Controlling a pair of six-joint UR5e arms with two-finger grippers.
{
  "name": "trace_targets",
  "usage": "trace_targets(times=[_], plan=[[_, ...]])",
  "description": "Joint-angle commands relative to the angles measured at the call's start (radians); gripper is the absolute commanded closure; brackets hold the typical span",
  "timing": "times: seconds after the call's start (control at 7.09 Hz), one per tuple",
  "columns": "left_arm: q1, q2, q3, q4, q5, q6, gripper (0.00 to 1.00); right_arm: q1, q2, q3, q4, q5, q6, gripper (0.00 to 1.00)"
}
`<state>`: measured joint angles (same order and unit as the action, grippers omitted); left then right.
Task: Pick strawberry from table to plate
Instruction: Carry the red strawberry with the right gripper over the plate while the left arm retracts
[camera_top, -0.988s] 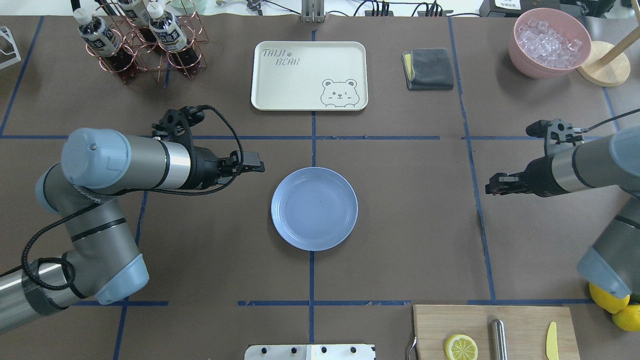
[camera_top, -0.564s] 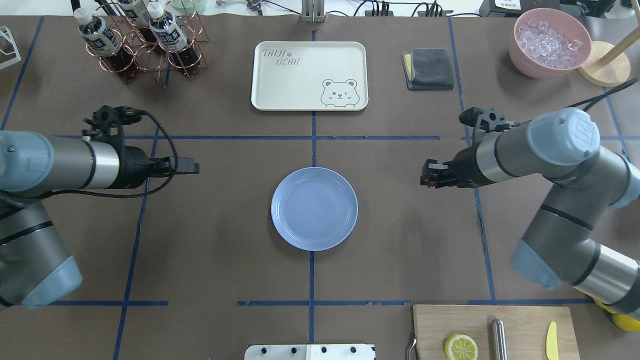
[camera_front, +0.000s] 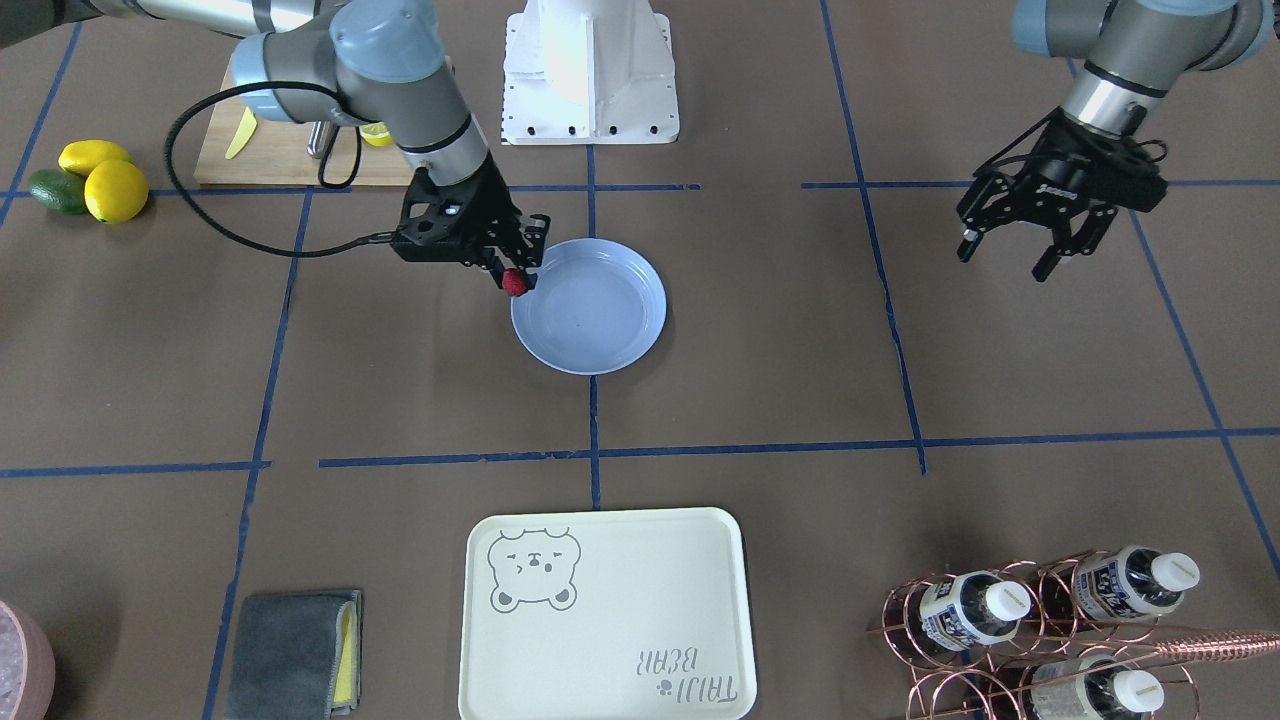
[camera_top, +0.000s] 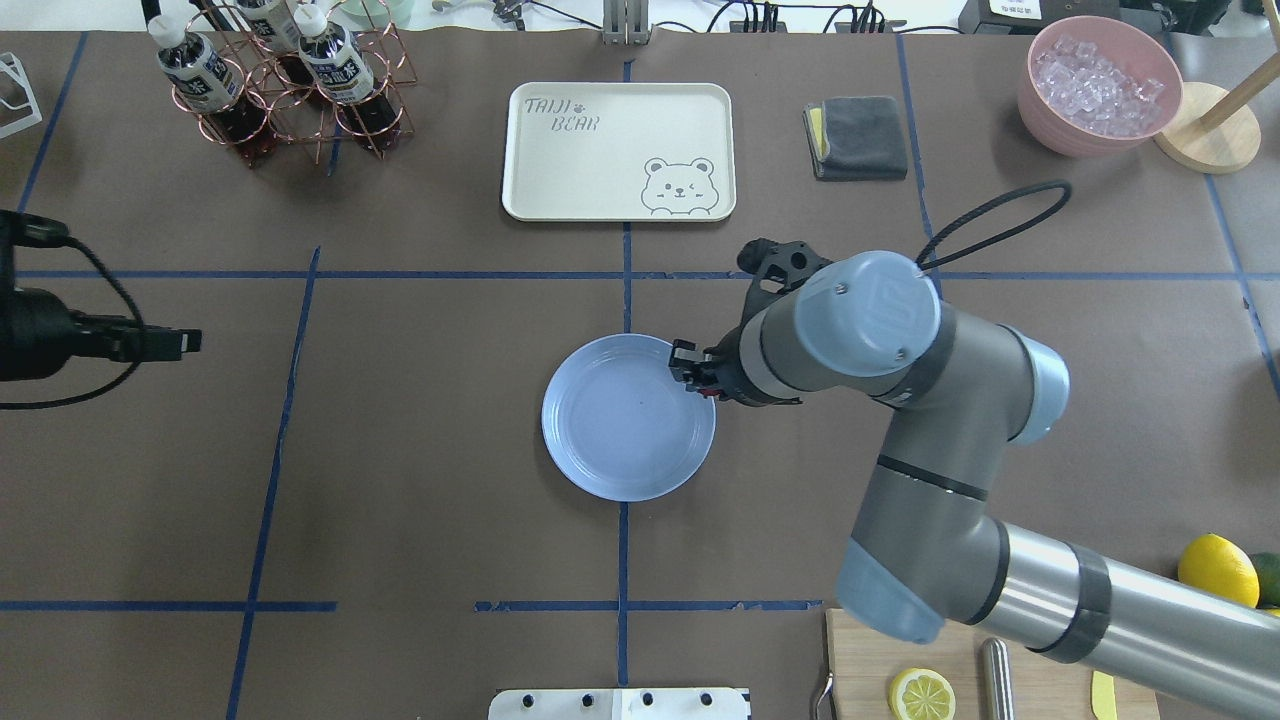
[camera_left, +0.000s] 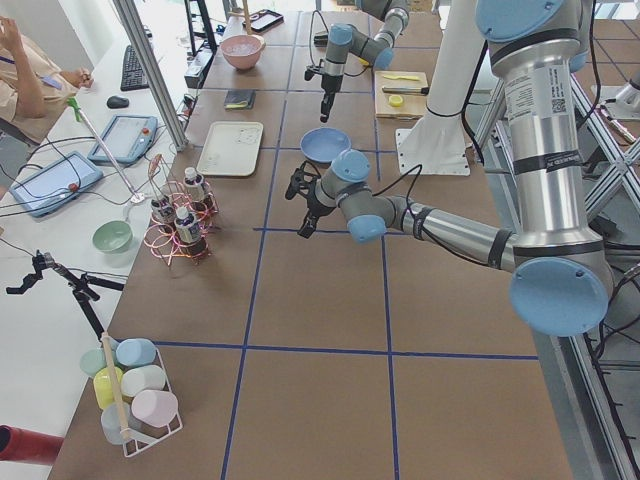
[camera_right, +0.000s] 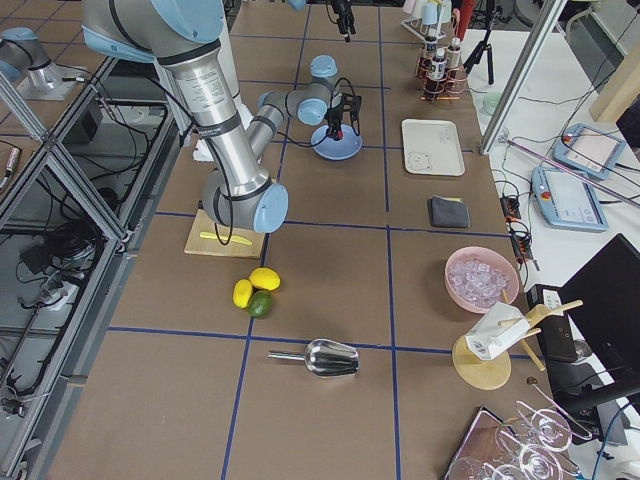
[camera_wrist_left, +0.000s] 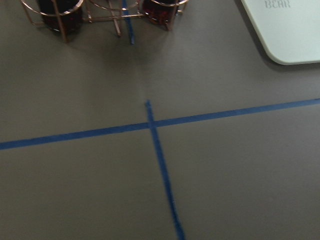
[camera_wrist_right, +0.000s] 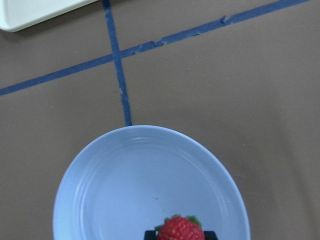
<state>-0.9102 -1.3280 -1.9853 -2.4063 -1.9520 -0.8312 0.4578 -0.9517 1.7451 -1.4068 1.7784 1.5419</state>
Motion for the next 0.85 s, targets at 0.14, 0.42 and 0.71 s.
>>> trace_targets(times=[0.14, 0.42, 0.71], plan=[[-0.059, 0.049, 0.017, -0.016, -0.085, 0.026, 0.00, -0.033, 0.106, -0.175, -0.015, -0.010, 0.050, 1.00], [-0.067, 0.049, 0.022, -0.017, -0.099, 0.026, 0.00, -0.047, 0.111, -0.190, -0.017, -0.010, 0.050, 1.00], [-0.076, 0.049, 0.022, -0.037, -0.099, 0.017, 0.00, -0.048, 0.126, -0.211, -0.018, -0.010, 0.052, 1.00]])
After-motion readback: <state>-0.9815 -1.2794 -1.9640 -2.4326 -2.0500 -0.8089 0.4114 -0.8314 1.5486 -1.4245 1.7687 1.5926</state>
